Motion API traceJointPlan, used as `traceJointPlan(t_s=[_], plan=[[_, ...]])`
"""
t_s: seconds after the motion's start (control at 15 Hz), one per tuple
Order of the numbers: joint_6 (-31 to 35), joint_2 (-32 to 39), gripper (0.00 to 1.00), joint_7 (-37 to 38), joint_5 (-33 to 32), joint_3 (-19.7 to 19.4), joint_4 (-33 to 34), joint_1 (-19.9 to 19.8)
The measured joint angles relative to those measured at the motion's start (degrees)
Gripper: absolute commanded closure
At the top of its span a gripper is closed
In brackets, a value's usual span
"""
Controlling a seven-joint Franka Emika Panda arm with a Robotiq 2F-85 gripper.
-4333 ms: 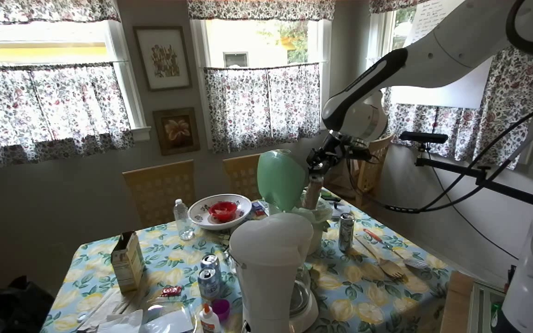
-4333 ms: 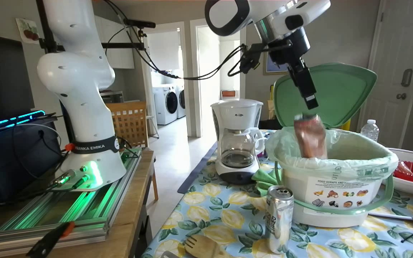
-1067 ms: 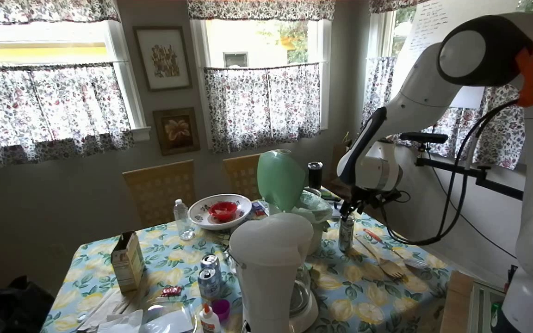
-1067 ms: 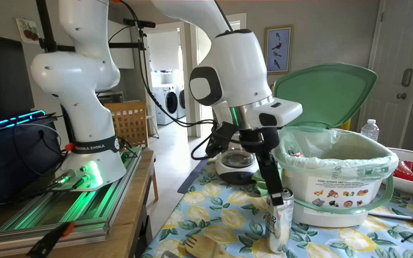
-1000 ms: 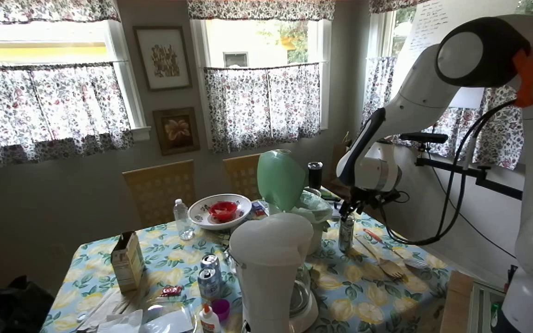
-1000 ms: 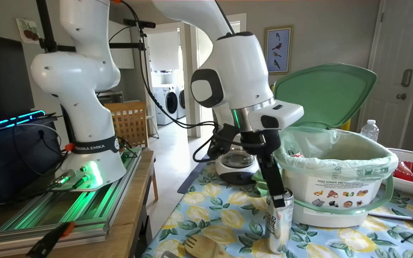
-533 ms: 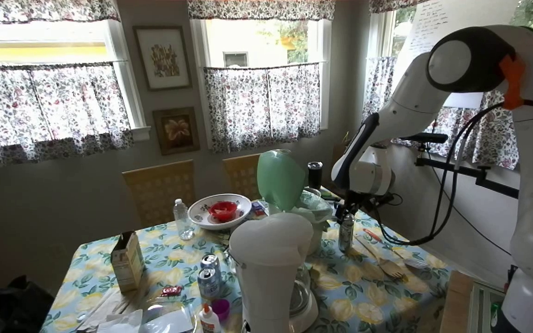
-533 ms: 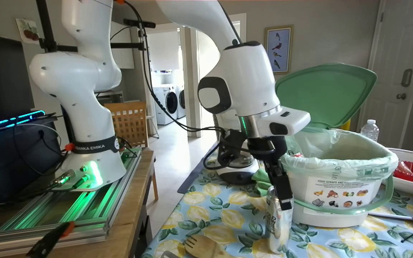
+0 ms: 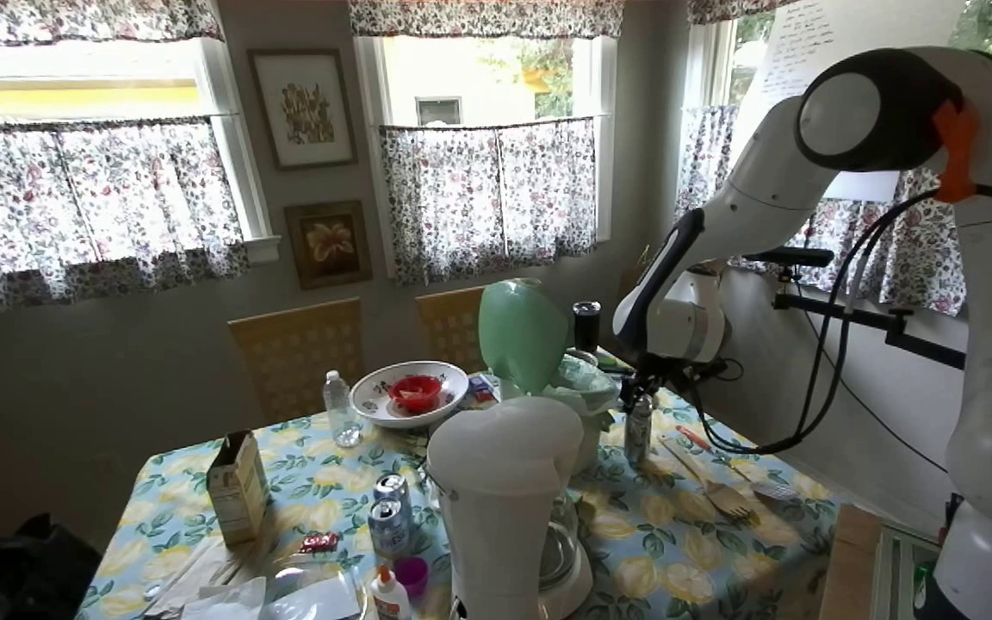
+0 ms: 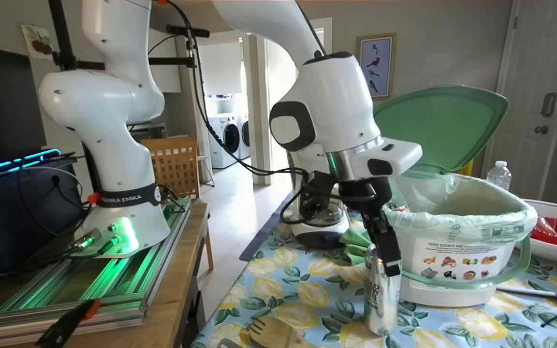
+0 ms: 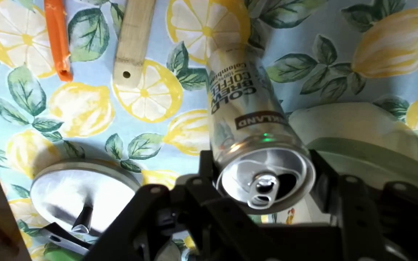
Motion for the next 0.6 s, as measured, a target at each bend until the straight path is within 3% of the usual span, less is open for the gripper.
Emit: traceJointPlan(t_s=[0.2,0.33,0.6], plan=[[0.05,-1.5,0.62,2.7,-2.05,-4.57,-0.87,4.05],[0.17,-2.88,0.62,7.14,-7.4,-9.35,-1.87,7.91],[0.73,-4.95,0.62,15.6,-17.39,-22.99,-3.2,18.82]])
